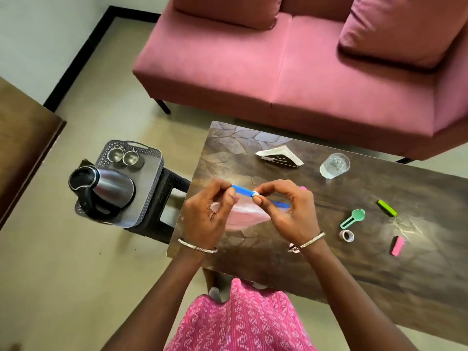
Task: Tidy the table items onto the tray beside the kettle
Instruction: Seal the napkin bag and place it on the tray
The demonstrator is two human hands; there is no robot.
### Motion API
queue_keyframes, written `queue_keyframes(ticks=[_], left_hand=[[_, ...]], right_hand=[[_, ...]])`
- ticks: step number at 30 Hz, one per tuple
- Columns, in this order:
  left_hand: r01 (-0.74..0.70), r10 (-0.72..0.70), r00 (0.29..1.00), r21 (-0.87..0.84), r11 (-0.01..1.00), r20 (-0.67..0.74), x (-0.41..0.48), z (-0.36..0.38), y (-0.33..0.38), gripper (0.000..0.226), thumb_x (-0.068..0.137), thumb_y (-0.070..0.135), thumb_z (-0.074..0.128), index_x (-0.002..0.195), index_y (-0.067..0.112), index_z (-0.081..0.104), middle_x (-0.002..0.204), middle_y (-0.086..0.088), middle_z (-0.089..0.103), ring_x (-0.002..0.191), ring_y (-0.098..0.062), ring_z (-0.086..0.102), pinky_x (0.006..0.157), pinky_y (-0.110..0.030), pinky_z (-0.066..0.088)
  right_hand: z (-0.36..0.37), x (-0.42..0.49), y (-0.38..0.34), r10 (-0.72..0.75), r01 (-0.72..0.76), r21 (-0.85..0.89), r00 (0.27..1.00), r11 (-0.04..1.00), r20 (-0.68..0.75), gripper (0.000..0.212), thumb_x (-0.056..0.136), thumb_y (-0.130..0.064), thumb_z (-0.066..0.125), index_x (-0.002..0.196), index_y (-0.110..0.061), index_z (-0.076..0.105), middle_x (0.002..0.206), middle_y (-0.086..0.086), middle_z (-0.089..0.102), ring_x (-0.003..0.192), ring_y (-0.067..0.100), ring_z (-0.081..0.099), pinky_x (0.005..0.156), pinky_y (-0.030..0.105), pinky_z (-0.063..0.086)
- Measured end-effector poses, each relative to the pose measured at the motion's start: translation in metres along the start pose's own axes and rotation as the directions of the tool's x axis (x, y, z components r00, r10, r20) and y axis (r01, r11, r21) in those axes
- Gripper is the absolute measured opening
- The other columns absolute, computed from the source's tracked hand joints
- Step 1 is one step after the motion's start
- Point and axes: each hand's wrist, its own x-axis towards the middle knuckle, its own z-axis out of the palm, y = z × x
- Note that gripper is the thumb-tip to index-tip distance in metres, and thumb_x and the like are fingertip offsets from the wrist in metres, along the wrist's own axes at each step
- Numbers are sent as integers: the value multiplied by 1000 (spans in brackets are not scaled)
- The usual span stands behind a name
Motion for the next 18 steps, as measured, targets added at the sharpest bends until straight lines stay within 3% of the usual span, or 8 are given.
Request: queue_keyframes(ticks=[3, 7, 12, 15, 18], left_hand=[[38, -41, 998, -75, 996, -43, 7, -12, -9, 16, 98, 32, 53, 90, 22, 60, 74, 12, 72, 71, -2, 70, 65, -15, 50], [127, -150, 987, -278, 952, -63, 15, -24, -19, 14, 98, 39, 52, 92, 28, 60, 75, 4, 74, 69, -16, 73, 66, -34, 58], [195, -217, 976, -386, 902, -13, 22, -26, -22, 12, 99, 34, 52, 90, 29, 59, 73, -4, 72, 67, -24, 73, 65, -38, 60], [264, -279, 960, -461, 847, 36, 29, -28, -22, 14, 100, 29, 50, 90, 26, 59, 72, -8, 72, 67, -27, 72, 66, -38, 60], [319, -334, 939, -578, 751, 84, 39, -32, -21, 23, 103, 19, 43, 86, 26, 57, 68, -5, 67, 65, -27, 70, 65, -37, 59]], right_hand=[[-15, -1, 7, 39, -41, -50, 999, 998, -26, 7, 78, -11, 82, 83, -12, 77, 83, -6, 74, 83, 16, 67, 81, 36, 53], [-36, 0, 20, 54, -61, -117, 997, 991, -63, 9, 77, -11, 83, 81, -16, 78, 82, -8, 74, 83, 14, 66, 79, 42, 55], [-42, 9, 26, 71, -76, -92, 996, 993, -60, 7, 79, -16, 81, 82, -21, 78, 83, -9, 76, 83, 13, 69, 79, 42, 55], [-40, 18, 28, 176, -189, 196, 981, 962, 82, 6, 86, -17, 74, 91, -18, 72, 89, -4, 76, 85, 9, 71, 76, 28, 54], [-24, 22, 27, 246, -341, 507, 937, 792, 247, 31, 83, -12, 73, 113, -14, 63, 102, 10, 77, 96, 17, 72, 82, 25, 58]])
